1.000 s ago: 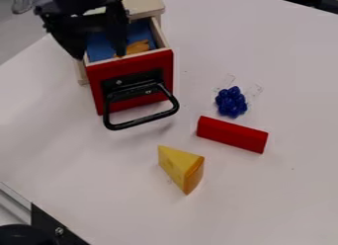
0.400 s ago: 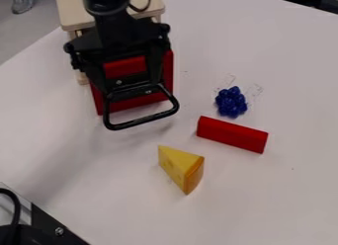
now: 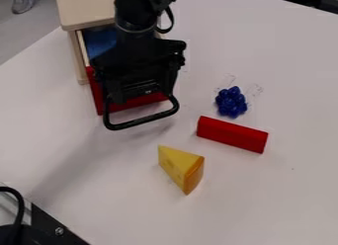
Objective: Close the drawer
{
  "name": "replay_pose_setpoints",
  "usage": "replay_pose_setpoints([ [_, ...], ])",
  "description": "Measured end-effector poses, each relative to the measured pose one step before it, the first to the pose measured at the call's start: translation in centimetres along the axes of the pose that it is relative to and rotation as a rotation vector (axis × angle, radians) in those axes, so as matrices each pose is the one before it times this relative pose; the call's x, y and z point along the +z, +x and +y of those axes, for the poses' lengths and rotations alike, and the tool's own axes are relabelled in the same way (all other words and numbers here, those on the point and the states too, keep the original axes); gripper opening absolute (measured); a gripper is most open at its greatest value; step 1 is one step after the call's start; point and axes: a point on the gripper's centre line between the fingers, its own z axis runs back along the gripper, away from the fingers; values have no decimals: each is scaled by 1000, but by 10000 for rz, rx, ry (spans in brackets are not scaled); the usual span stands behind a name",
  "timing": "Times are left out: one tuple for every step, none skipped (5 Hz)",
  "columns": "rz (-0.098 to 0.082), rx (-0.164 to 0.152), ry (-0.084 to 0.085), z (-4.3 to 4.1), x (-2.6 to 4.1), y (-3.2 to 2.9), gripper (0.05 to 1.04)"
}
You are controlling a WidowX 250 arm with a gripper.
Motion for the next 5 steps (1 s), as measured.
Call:
replay_pose_setpoints([
  [167,375,-271,-206,-886,841,998],
  [-82,169,-323,-217,-659,853,998],
  [-410,-8,62,-147,22,1016,998],
  [-147,-4,92,-681,-600,1206,999],
  [145,201,31,-575,-589,649,999],
])
